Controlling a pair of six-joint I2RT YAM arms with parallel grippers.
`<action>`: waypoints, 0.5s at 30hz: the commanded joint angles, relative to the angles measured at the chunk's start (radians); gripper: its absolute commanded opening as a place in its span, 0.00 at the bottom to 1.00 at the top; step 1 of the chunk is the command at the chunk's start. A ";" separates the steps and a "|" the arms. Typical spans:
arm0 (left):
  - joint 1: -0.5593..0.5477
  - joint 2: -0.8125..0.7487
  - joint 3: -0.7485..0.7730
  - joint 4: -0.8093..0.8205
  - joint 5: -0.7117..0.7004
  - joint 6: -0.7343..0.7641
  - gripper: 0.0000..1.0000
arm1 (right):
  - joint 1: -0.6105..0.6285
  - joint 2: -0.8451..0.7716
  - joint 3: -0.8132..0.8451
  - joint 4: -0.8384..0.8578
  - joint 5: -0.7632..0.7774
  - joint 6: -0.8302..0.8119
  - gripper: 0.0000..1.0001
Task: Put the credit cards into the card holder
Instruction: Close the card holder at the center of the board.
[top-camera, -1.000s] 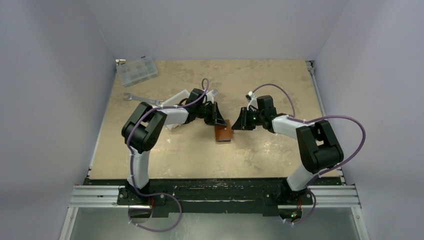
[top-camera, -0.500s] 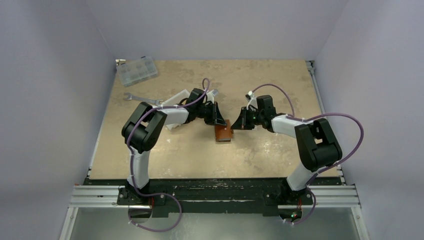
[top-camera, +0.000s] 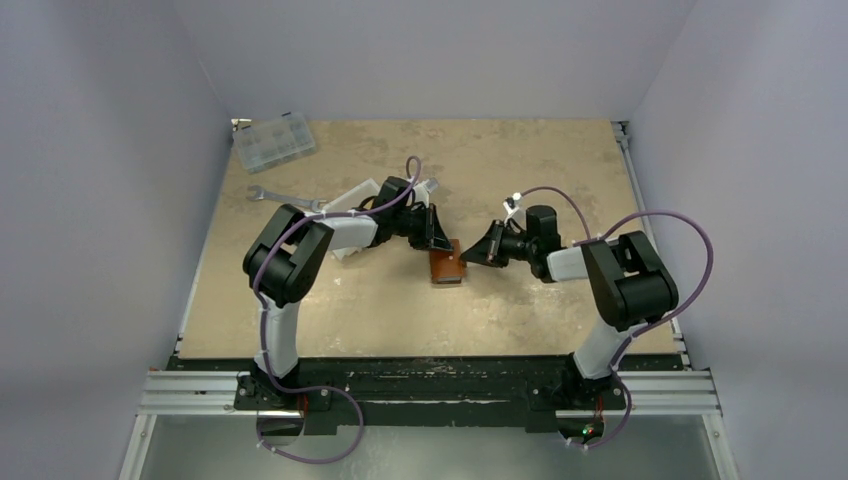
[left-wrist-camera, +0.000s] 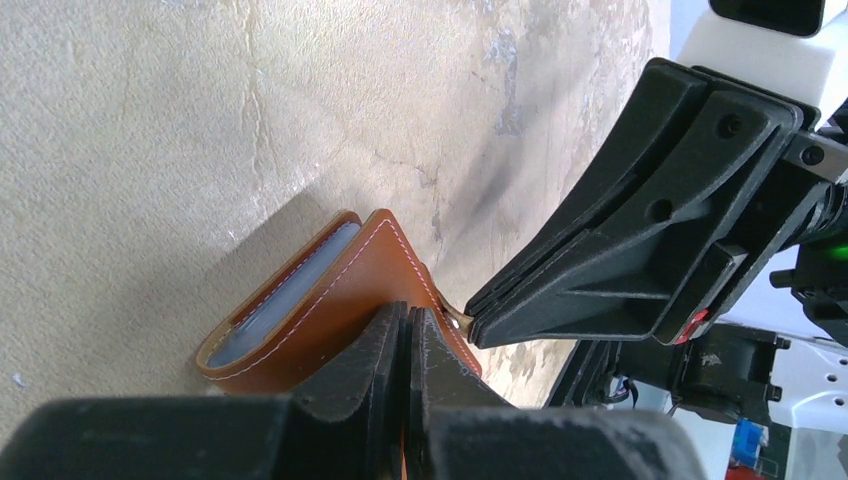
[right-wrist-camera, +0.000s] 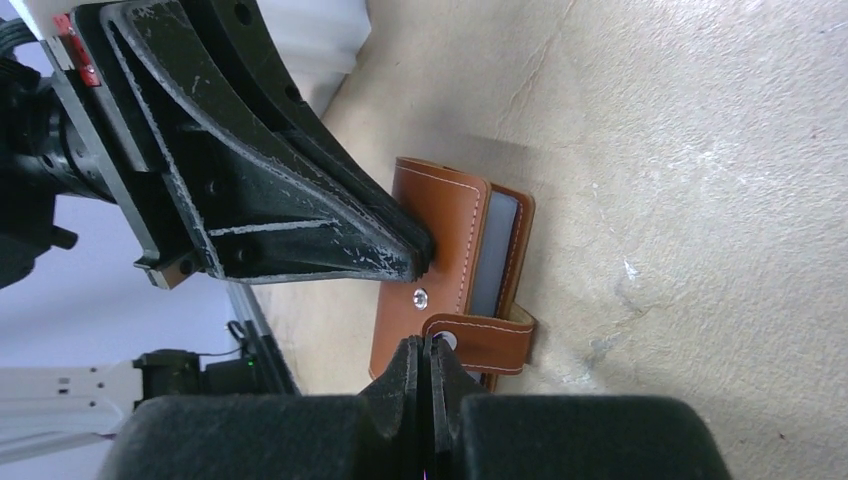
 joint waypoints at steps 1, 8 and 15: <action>-0.014 0.016 -0.022 -0.137 -0.145 0.115 0.00 | -0.004 0.017 -0.009 0.207 -0.114 0.117 0.00; -0.021 0.018 -0.035 -0.160 -0.168 0.128 0.00 | -0.005 0.004 -0.009 0.271 -0.140 0.171 0.00; -0.020 0.026 -0.038 -0.156 -0.152 0.104 0.00 | -0.004 0.036 0.011 0.246 -0.160 0.167 0.00</action>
